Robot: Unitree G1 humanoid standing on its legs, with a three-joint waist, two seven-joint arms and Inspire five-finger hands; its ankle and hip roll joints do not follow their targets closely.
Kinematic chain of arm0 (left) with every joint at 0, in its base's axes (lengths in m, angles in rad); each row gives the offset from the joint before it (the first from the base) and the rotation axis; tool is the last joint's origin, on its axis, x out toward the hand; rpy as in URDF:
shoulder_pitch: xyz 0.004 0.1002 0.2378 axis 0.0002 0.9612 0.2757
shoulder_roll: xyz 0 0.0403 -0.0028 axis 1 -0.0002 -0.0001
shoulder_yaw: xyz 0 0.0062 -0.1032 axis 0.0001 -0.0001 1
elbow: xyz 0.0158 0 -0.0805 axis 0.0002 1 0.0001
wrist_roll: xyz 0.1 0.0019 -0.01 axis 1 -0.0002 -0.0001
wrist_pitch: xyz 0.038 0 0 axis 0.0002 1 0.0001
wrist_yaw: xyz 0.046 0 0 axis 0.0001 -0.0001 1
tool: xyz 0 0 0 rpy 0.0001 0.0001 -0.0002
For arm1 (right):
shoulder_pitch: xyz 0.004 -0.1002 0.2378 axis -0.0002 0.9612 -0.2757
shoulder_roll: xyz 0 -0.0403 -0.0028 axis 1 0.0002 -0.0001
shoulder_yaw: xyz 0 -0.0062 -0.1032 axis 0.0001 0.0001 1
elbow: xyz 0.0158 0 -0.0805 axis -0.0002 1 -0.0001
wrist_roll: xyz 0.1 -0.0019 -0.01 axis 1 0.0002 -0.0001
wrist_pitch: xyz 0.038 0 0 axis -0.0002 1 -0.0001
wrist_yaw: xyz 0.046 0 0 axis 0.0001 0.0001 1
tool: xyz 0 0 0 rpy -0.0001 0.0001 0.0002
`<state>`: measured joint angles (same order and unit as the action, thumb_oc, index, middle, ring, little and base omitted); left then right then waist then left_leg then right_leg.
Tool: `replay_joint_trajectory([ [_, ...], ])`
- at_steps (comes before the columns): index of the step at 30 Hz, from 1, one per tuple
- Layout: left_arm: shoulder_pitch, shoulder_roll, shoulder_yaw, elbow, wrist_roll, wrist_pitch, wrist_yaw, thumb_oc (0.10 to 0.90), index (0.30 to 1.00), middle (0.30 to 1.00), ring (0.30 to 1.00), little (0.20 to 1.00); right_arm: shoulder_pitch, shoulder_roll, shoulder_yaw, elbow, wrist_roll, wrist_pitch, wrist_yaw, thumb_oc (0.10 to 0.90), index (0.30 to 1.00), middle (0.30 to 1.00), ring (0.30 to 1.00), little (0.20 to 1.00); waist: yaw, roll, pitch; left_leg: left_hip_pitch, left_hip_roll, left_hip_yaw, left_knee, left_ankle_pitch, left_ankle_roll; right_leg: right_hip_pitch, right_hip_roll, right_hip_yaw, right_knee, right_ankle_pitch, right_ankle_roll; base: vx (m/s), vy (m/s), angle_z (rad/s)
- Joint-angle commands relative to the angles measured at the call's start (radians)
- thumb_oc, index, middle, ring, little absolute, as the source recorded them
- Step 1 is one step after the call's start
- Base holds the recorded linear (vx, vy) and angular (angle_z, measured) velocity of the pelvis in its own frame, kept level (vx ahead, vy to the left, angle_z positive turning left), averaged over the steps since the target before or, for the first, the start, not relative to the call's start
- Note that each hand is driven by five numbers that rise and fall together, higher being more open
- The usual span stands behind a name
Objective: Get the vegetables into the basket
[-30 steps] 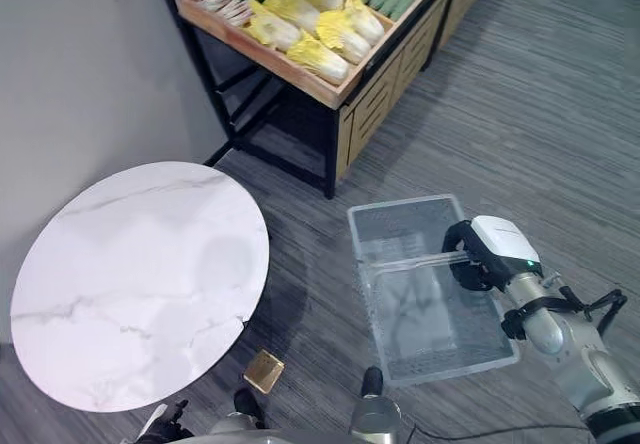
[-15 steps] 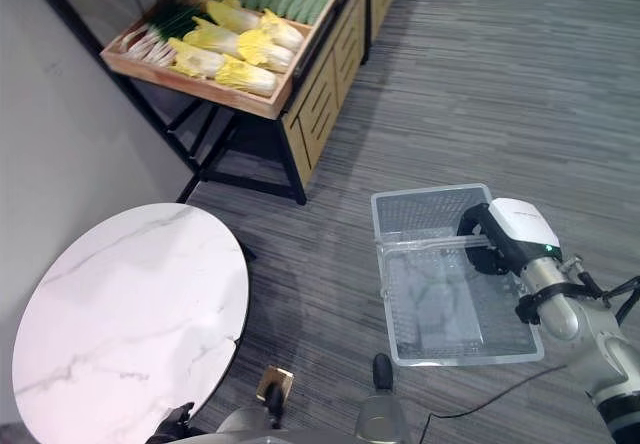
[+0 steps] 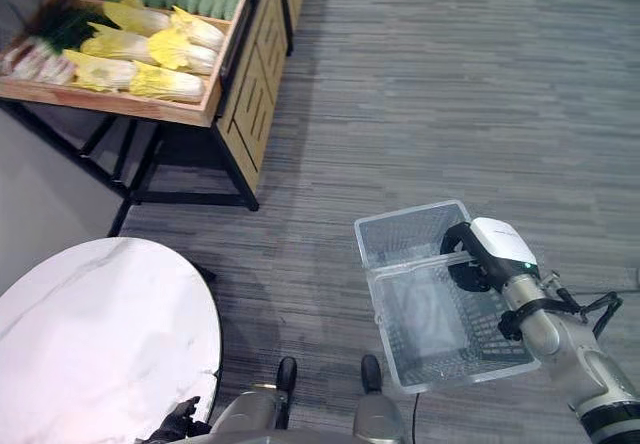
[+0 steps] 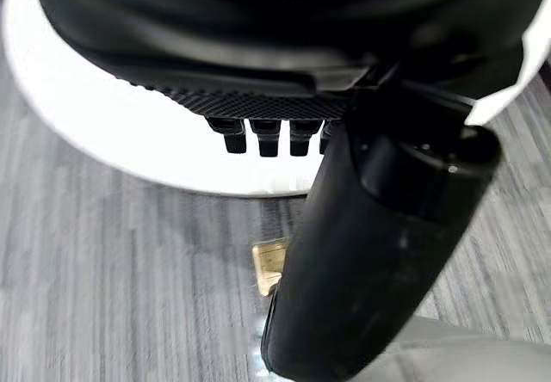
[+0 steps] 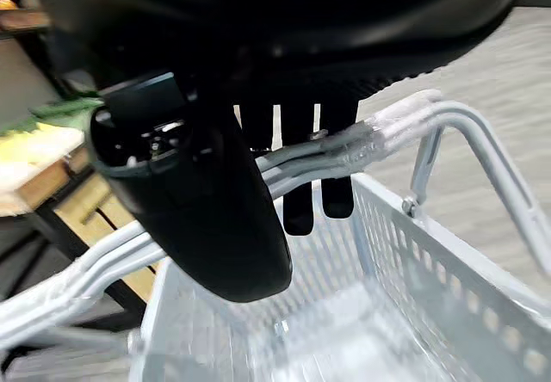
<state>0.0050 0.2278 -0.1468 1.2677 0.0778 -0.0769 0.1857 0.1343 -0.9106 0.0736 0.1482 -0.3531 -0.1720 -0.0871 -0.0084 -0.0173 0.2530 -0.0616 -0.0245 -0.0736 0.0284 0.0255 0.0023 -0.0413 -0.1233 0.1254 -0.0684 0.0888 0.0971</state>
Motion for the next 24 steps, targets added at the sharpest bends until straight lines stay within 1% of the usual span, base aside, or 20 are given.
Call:
replay_joint_trajectory([
  [1, 0.005, 0.046, -0.014, 0.03, 0.014, -0.007, 0.007, 0.9, 1.0, 1.0, 1.0, 1.0, -0.128, -0.032, -0.094, -0.041, 0.054, -0.031, -0.092, 0.4, 0.3, 0.3, 0.3, 0.3, 0.03, -0.007, -0.077, -0.058, 0.03, 0.019, -0.073, 0.079, -0.039, 0.019, 0.036, 0.02, 0.082, -0.077, 0.065, 0.03, 0.174, -0.55],
  [2, 0.005, 0.046, -0.014, 0.03, 0.014, -0.007, 0.006, 0.9, 1.0, 1.0, 1.0, 1.0, -0.129, -0.031, -0.092, -0.04, 0.054, -0.031, -0.092, 0.4, 0.3, 0.3, 0.3, 0.3, 0.032, -0.008, -0.077, -0.058, 0.029, 0.022, -0.072, 0.078, -0.039, 0.018, 0.036, 0.023, 0.082, -0.077, 0.066, 0.02, 0.282, -0.71],
  [3, -0.003, 0.067, -0.009, 0.025, 0.019, -0.005, 0.01, 0.9, 1.0, 1.0, 1.0, 1.0, -0.143, -0.013, -0.084, -0.002, 0.045, -0.019, -0.099, 0.4, 0.3, 0.3, 0.3, 0.3, 0.03, -0.015, -0.072, -0.046, 0.022, 0.049, -0.072, 0.059, -0.016, -0.016, 0.024, 0.036, 0.133, -0.072, 0.083, 0.01, 0.221, -0.66],
  [4, -0.008, 0.075, -0.009, 0.02, 0.021, -0.005, 0.015, 0.9, 1.0, 1.0, 1.0, 1.0, -0.154, -0.003, -0.076, 0.015, 0.043, -0.016, -0.105, 0.4, 0.3, 0.3, 0.3, 0.3, 0.029, -0.018, -0.066, -0.04, 0.022, 0.06, -0.07, 0.053, -0.01, -0.033, 0.026, 0.035, 0.162, -0.067, 0.089, 0.0, 0.219, -0.61],
  [5, -0.008, 0.076, -0.008, 0.02, 0.021, -0.005, 0.015, 0.9, 1.0, 1.0, 1.0, 1.0, -0.156, -0.003, -0.074, 0.016, 0.043, -0.016, -0.105, 0.4, 0.3, 0.3, 0.3, 0.3, 0.03, -0.019, -0.066, -0.04, 0.022, 0.062, -0.07, 0.052, -0.01, -0.035, 0.027, 0.037, 0.166, -0.068, 0.089, 0.01, 0.125, -0.4],
  [7, -0.019, 0.094, -0.013, 0.008, 0.033, -0.004, 0.019, 0.9, 1.0, 1.0, 1.0, 1.0, -0.168, 0.014, -0.064, 0.048, 0.039, -0.012, -0.113, 0.4, 0.3, 0.3, 0.3, 0.3, 0.028, -0.022, -0.055, -0.02, 0.023, 0.076, -0.071, 0.039, -0.002, -0.065, 0.031, 0.017, 0.241, -0.069, 0.097, 0.03, 0.114, -0.33],
  [8, -0.024, 0.102, -0.016, 0.0, 0.038, -0.006, 0.021, 0.9, 1.0, 1.0, 1.0, 1.0, -0.174, 0.019, -0.06, 0.063, 0.039, -0.011, -0.116, 0.4, 0.3, 0.3, 0.3, 0.3, 0.026, -0.023, -0.05, -0.007, 0.024, 0.082, -0.07, 0.032, 0.0, -0.079, 0.031, -0.004, 0.267, -0.059, 0.101, 0.05, 0.082, -0.36],
  [9, -0.032, 0.11, -0.015, -0.003, 0.038, -0.003, 0.025, 0.9, 1.0, 1.0, 1.0, 1.0, -0.18, 0.026, -0.055, 0.072, 0.037, -0.009, -0.12, 0.4, 0.3, 0.3, 0.3, 0.3, 0.022, -0.027, -0.042, 0.011, 0.022, 0.094, -0.071, 0.022, 0.001, -0.097, 0.022, -0.029, 0.282, -0.033, 0.104, 0.09, 0.071, -0.48],
  [10, -0.043, 0.117, -0.012, -0.015, 0.033, -0.004, 0.028, 0.9, 1.0, 1.0, 1.0, 1.0, -0.192, 0.038, -0.047, 0.089, 0.033, -0.001, -0.124, 0.4, 0.3, 0.3, 0.3, 0.3, 0.02, -0.033, -0.035, 0.038, 0.02, 0.117, -0.067, -0.001, 0.001, -0.12, -0.008, -0.085, 0.259, 0.012, 0.103, 0.08, 0.041, -0.48],
  [11, -0.043, 0.118, -0.011, -0.015, 0.032, -0.003, 0.028, 0.9, 1.0, 1.0, 1.0, 1.0, -0.194, 0.038, -0.045, 0.09, 0.033, -0.002, -0.124, 0.4, 0.3, 0.3, 0.3, 0.3, 0.019, -0.033, -0.034, 0.04, 0.021, 0.116, -0.067, -0.002, 0.001, -0.117, -0.008, -0.086, 0.256, 0.013, 0.103, 0.1, -0.008, -0.48],
  [12, -0.046, 0.12, -0.011, -0.024, 0.029, -0.005, 0.029, 0.9, 1.0, 1.0, 1.0, 1.0, -0.205, 0.042, -0.036, 0.099, 0.034, -0.001, -0.123, 0.4, 0.3, 0.3, 0.3, 0.3, 0.017, -0.034, -0.033, 0.047, 0.023, 0.124, -0.062, -0.013, -0.001, -0.129, -0.017, -0.105, 0.228, 0.03, 0.101, 0.2, -0.104, -0.46],
  [13, -0.079, 0.122, -0.02, -0.055, 0.011, -0.009, 0.034, 0.9, 1.0, 1.0, 1.0, 1.0, -0.219, 0.058, -0.024, 0.121, 0.036, 0.004, -0.131, 0.4, 0.3, 0.3, 0.3, 0.3, 0.007, -0.04, -0.024, 0.067, 0.037, 0.124, -0.043, -0.042, -0.011, -0.18, -0.044, -0.14, 0.143, 0.078, 0.104, 0.2, -0.105, -0.4],
  [14, -0.079, 0.122, -0.021, -0.055, 0.011, -0.009, 0.034, 0.9, 1.0, 1.0, 1.0, 1.0, -0.218, 0.058, -0.024, 0.12, 0.036, 0.004, -0.131, 0.4, 0.3, 0.3, 0.3, 0.3, 0.007, -0.038, -0.022, 0.068, 0.038, 0.122, -0.042, -0.043, -0.012, -0.177, -0.043, -0.143, 0.14, 0.079, 0.104, 0.23, -0.114, -0.35],
  [15, -0.087, 0.121, -0.027, -0.072, 0.009, -0.011, 0.038, 0.9, 1.0, 1.0, 1.0, 1.0, -0.209, 0.062, -0.025, 0.13, 0.035, 0.006, -0.136, 0.4, 0.3, 0.3, 0.3, 0.3, 0.002, -0.039, -0.021, 0.082, 0.041, 0.118, -0.044, -0.049, -0.016, -0.182, -0.053, -0.155, 0.107, 0.097, 0.107, 0.15, -0.055, -0.16],
  [17, -0.105, 0.121, -0.039, -0.1, 0.0, -0.016, 0.04, 0.9, 1.0, 1.0, 1.0, 1.0, -0.196, 0.072, -0.03, 0.147, 0.031, 0.014, -0.14, 0.4, 0.3, 0.3, 0.3, 0.3, -0.008, -0.043, -0.022, 0.107, 0.045, 0.108, -0.051, -0.057, -0.024, -0.201, -0.06, -0.175, 0.084, 0.124, 0.114, 0.21, -0.098, 0.04],
  [18, -0.108, 0.121, -0.044, -0.115, -0.004, -0.018, 0.039, 0.9, 1.0, 1.0, 1.0, 1.0, -0.186, 0.073, -0.036, 0.149, 0.029, 0.016, -0.141, 0.4, 0.3, 0.3, 0.3, 0.3, -0.011, -0.045, -0.025, 0.114, 0.045, 0.104, -0.051, -0.061, -0.027, -0.198, -0.061, -0.179, 0.088, 0.13, 0.115, 0.23, -0.129, 0.21],
  [19, -0.11, 0.12, -0.053, -0.139, -0.009, -0.023, 0.034, 0.9, 1.0, 1.0, 1.0, 1.0, -0.165, 0.075, -0.047, 0.154, 0.029, 0.019, -0.138, 0.4, 0.3, 0.3, 0.3, 0.3, -0.015, -0.048, -0.033, 0.124, 0.046, 0.095, -0.053, -0.07, -0.034, -0.178, -0.06, -0.189, 0.071, 0.121, 0.112, 0.25, -0.152, 0.35],
  [21, -0.111, 0.121, -0.075, -0.181, -0.003, -0.027, 0.03, 0.9, 1.0, 1.0, 1.0, 1.0, -0.148, 0.083, -0.055, 0.173, 0.034, 0.023, -0.137, 0.4, 0.3, 0.3, 0.3, 0.3, -0.013, -0.048, -0.054, 0.143, 0.062, 0.087, -0.06, -0.081, -0.046, -0.162, -0.052, -0.215, 0.07, 0.112, 0.103, 0.31, -0.211, 0.62],
  [22, -0.107, 0.124, -0.089, -0.212, -0.004, -0.031, 0.025, 0.9, 1.0, 1.0, 1.0, 1.0, -0.13, 0.082, -0.069, 0.174, 0.043, 0.022, -0.137, 0.4, 0.3, 0.3, 0.3, 0.3, -0.02, -0.036, -0.07, 0.154, 0.092, 0.073, -0.059, -0.083, -0.061, -0.153, -0.033, -0.229, 0.081, 0.094, 0.088, 0.34, -0.278, 0.47],
  [24, -0.103, 0.118, -0.094, -0.221, -0.017, -0.034, 0.014, 0.9, 1.0, 1.0, 1.0, 1.0, -0.118, 0.082, -0.073, 0.179, 0.052, 0.02, -0.135, 0.4, 0.3, 0.3, 0.3, 0.3, -0.023, -0.025, -0.078, 0.16, 0.118, 0.055, -0.041, -0.087, -0.074, -0.145, -0.017, -0.244, 0.093, 0.067, 0.07, 0.28, -0.253, 0.12],
])
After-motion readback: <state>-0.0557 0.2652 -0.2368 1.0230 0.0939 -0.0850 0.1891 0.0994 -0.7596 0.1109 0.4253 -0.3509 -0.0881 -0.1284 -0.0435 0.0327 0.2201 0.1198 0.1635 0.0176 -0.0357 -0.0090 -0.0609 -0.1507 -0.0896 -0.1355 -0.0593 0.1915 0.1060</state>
